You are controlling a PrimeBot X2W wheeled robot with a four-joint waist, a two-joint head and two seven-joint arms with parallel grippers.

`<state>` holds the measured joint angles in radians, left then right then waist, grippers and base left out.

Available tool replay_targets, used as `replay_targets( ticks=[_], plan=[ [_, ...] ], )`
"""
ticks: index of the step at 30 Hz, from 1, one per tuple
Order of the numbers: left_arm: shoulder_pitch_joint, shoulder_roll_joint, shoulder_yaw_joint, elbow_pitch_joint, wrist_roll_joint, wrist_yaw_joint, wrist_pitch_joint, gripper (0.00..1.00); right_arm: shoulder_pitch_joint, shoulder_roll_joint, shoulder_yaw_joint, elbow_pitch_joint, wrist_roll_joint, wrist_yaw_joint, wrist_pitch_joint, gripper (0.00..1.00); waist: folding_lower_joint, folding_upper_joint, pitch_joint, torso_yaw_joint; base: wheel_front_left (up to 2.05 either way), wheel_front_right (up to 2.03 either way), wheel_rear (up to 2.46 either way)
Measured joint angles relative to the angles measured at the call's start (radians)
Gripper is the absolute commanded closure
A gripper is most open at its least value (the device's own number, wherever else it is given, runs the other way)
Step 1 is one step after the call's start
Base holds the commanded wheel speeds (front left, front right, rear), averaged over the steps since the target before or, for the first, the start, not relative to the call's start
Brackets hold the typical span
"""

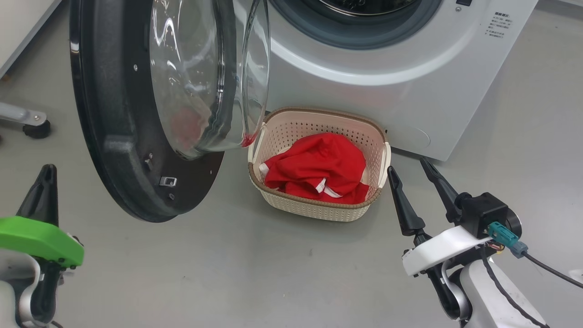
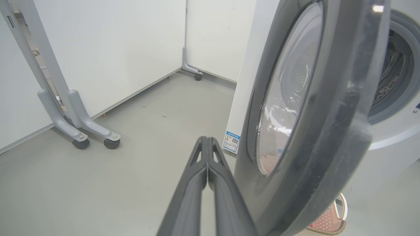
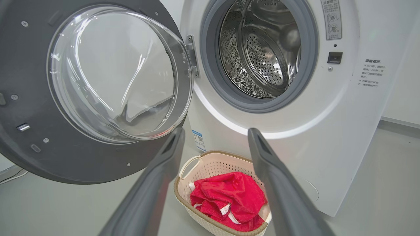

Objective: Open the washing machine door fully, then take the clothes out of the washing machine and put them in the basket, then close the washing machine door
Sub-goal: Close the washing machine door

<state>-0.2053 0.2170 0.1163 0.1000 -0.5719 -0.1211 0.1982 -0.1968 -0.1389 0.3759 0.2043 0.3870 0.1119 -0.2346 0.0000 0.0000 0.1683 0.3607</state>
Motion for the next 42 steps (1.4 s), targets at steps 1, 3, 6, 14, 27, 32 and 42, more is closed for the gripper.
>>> replay_targets(
  ticks=[1,3,6,14,27,32,42],
  plan=[
    [0.011,0.004,-0.01,0.0,0.011,0.0,-0.02,0.84,0.0,0.0,0.0,0.001,0.0,0.0,0.0,0.0,0.0,0.0,-0.001,0.0,0.0,0.0,0.0],
    [0.026,0.008,-0.015,0.003,0.024,0.0,-0.062,0.11,0.001,0.001,0.001,0.004,0.0,0.0,0.0,0.0,0.0,0.0,-0.004,-0.001,0.0,0.0,0.0],
    [0.033,-0.004,-0.004,0.021,0.003,0.0,-0.099,0.0,0.002,0.003,0.003,0.007,0.0,0.0,0.0,0.0,0.0,0.0,-0.009,-0.002,0.0,0.0,0.0],
    [0.068,-0.005,-0.024,0.05,0.007,0.0,-0.183,0.0,0.006,0.006,0.008,0.012,0.0,0.0,-0.002,0.0,0.0,0.0,-0.023,-0.004,0.0,0.0,0.0],
    [0.086,0.021,-0.054,0.086,0.01,0.0,-0.258,0.0,0.021,0.012,0.013,0.016,0.002,0.0,-0.009,0.0,0.0,0.0,-0.034,-0.009,0.0,0.0,0.0],
    [0.086,0.021,-0.061,0.093,0.01,0.0,-0.282,0.0,0.021,0.012,0.013,0.016,0.002,0.0,-0.009,0.0,0.0,0.0,-0.031,-0.009,0.0,0.0,0.0],
    [0.085,0.029,-0.066,0.114,0.01,0.0,-0.323,0.0,0.021,0.012,0.011,0.015,0.002,0.0,-0.009,0.0,0.0,0.0,-0.023,-0.01,0.0,0.0,0.0]
  ],
)
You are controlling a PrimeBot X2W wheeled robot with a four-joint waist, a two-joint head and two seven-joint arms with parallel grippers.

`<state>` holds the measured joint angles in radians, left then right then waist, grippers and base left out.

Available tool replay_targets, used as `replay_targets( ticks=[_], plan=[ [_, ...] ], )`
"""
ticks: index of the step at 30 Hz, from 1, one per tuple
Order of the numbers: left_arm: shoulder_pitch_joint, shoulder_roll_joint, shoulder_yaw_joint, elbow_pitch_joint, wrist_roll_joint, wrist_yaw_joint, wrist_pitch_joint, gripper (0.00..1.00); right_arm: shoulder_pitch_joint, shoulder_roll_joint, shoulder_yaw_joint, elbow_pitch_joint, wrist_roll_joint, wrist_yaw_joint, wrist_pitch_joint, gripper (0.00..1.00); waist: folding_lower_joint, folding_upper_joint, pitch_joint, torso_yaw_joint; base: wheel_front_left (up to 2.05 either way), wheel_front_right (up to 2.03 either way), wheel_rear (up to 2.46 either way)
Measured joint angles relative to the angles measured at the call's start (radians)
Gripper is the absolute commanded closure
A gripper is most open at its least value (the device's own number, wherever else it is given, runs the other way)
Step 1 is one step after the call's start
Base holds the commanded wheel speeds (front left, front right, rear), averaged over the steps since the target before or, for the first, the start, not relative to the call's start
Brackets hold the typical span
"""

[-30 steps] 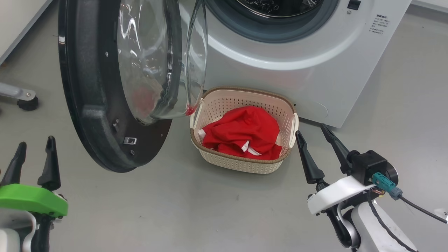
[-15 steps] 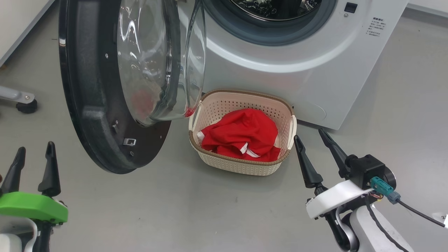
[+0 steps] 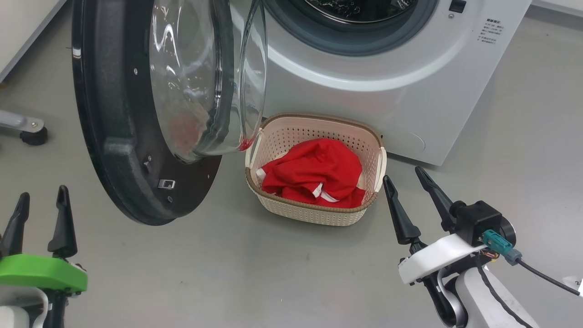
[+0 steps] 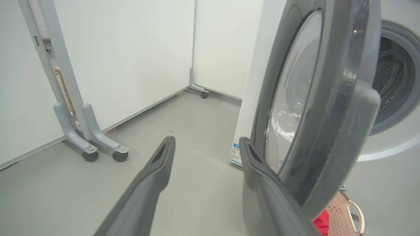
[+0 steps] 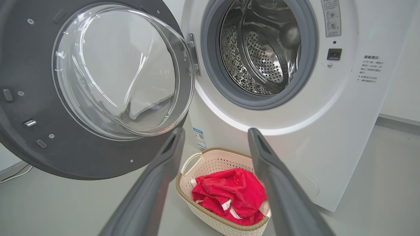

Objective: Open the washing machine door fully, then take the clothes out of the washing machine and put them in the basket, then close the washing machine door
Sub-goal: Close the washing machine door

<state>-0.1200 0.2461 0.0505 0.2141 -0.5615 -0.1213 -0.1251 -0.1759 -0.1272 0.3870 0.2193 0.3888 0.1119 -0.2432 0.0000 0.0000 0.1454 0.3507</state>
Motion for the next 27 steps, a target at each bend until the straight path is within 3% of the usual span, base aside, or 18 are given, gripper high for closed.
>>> replay_targets(
  ticks=[27],
  plan=[
    [-0.004,0.015,-0.032,0.058,0.0,-0.004,-0.035,0.0,0.0,0.0,-0.006,0.001,0.0,0.0,0.0,0.0,0.0,0.0,0.003,-0.001,0.0,0.0,0.0]
  ],
)
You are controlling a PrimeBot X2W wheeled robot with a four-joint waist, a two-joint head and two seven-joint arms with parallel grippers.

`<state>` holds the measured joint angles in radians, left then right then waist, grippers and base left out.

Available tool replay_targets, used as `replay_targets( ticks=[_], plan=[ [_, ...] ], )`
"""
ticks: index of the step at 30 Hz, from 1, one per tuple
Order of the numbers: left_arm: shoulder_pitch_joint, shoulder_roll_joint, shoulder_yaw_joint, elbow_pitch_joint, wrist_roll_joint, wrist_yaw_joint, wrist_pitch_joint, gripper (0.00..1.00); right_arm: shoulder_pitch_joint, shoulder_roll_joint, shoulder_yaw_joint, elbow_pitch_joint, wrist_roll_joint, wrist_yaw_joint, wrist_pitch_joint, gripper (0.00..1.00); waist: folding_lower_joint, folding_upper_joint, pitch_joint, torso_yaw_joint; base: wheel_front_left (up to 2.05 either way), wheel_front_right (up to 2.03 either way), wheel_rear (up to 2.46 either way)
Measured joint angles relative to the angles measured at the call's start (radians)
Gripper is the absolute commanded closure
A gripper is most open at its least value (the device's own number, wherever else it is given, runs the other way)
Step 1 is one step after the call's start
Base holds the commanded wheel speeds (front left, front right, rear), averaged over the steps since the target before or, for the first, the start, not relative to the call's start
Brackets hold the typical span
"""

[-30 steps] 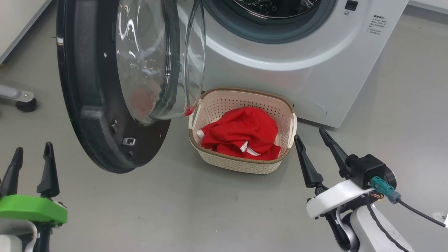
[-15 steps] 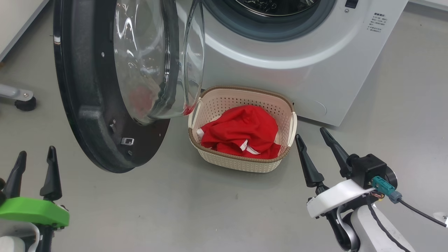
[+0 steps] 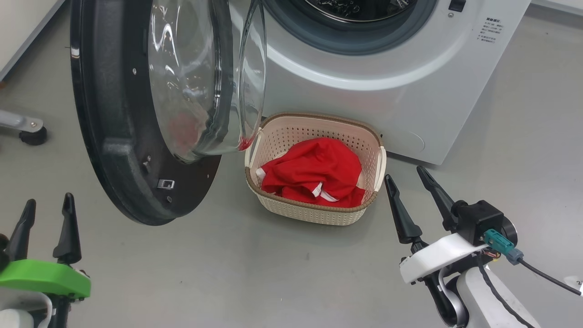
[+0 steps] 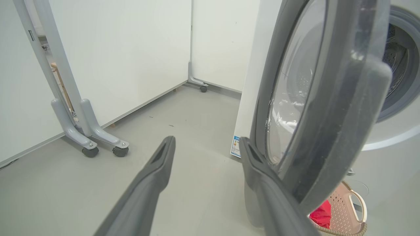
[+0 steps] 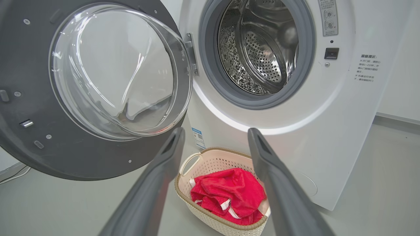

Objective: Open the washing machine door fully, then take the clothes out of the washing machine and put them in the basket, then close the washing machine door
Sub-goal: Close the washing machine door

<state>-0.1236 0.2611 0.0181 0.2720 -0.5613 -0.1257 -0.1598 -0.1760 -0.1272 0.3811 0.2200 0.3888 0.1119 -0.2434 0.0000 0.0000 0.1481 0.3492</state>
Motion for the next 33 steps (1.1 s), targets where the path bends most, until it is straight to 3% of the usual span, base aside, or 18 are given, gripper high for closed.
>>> replay_targets(
  ticks=[8,9,10,11,27,33],
  plan=[
    [-0.001,0.0,-0.008,0.01,0.0,0.0,-0.009,0.0,0.0,0.0,0.0,0.001,0.0,0.0,0.0,0.0,0.0,0.0,-0.001,0.001,0.0,0.0,0.0],
    [-0.002,0.001,-0.009,0.011,0.0,0.0,-0.009,0.36,0.0,0.0,0.0,0.001,0.0,0.0,0.0,0.0,0.0,0.0,-0.001,0.001,0.0,0.0,0.0],
    [-0.002,0.002,-0.011,0.012,0.0,0.0,-0.009,0.36,0.0,0.0,0.0,0.001,0.0,0.0,0.0,0.0,0.0,0.0,-0.002,0.001,0.0,0.0,0.0],
    [-0.002,0.002,-0.014,0.012,0.0,0.0,-0.009,1.0,0.0,0.0,-0.001,0.001,0.0,0.0,0.0,0.0,0.0,0.0,-0.002,0.001,0.0,0.0,0.0],
    [-0.035,0.026,-0.046,0.027,-0.025,0.0,0.016,1.0,0.0,0.001,-0.001,0.003,0.0,0.0,-0.001,0.0,0.0,0.0,-0.002,0.001,0.0,0.0,0.0],
    [-0.1,0.01,-0.019,0.015,-0.17,-0.002,0.089,1.0,0.0,0.001,-0.001,0.003,0.0,0.0,-0.001,0.0,0.0,0.0,0.0,0.002,0.0,0.0,0.0]
  ],
)
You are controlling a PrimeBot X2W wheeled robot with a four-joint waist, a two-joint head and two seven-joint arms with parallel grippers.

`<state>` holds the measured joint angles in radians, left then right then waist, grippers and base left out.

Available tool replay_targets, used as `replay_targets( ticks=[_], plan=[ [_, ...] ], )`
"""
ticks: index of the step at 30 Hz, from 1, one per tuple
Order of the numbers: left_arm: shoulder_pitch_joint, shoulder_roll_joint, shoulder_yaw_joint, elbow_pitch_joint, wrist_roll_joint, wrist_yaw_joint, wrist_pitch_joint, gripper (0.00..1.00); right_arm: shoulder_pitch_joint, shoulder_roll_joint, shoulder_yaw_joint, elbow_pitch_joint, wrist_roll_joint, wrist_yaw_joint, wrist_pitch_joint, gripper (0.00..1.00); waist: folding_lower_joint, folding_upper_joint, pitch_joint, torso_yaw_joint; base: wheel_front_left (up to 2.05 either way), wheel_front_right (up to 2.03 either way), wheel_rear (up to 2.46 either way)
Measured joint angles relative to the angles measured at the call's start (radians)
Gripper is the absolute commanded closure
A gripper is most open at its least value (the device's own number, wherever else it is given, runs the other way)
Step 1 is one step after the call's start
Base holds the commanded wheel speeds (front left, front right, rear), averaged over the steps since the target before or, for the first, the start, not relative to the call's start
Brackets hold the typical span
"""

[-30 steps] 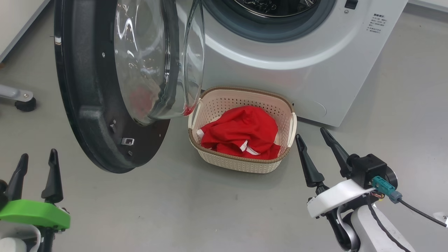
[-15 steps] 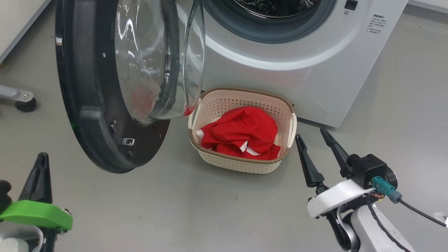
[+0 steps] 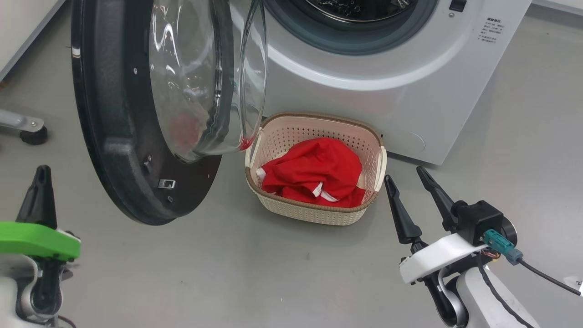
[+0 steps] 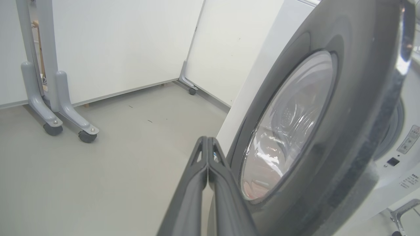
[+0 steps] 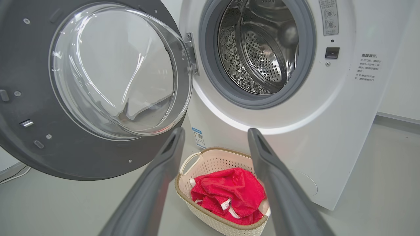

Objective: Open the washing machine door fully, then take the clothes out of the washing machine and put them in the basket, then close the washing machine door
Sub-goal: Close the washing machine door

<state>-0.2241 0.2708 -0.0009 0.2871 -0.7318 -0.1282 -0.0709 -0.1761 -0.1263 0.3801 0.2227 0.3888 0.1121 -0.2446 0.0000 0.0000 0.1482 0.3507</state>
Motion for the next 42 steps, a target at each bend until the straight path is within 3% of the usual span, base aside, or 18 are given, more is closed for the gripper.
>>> replay_targets(
  ticks=[8,11,15,22,29,42],
  plan=[
    [-0.1,-0.109,0.179,0.023,-0.382,0.009,0.159,1.0,0.0,0.002,0.007,0.003,0.0,0.0,0.0,0.0,0.0,0.0,-0.001,-0.006,0.0,0.0,0.0],
    [-0.147,-0.161,0.248,0.054,-0.558,0.074,0.268,1.0,0.0,0.003,0.007,0.003,0.0,0.0,0.0,0.0,0.0,0.0,-0.003,-0.009,0.0,0.0,0.0],
    [-0.187,-0.198,0.293,0.069,-0.694,0.145,0.368,1.0,0.0,0.004,0.007,0.003,0.0,0.0,0.0,0.0,0.0,0.0,-0.004,-0.013,0.0,0.0,0.0],
    [-0.198,-0.198,0.282,0.07,-0.774,0.228,0.536,1.0,0.0,0.006,0.009,0.005,0.0,0.001,0.0,0.0,0.0,0.0,-0.006,-0.019,0.0,0.0,0.0],
    [-0.197,-0.195,0.286,0.058,-0.862,0.237,0.649,1.0,0.0,0.006,0.009,0.005,0.0,0.001,0.0,0.0,0.0,0.0,-0.004,-0.023,0.0,0.0,0.0],
    [-0.181,-0.196,0.273,0.018,-0.922,0.247,0.765,1.0,-0.001,0.005,0.007,0.004,0.0,0.001,0.0,0.0,0.0,0.0,0.01,-0.032,0.0,0.0,0.0]
  ],
)
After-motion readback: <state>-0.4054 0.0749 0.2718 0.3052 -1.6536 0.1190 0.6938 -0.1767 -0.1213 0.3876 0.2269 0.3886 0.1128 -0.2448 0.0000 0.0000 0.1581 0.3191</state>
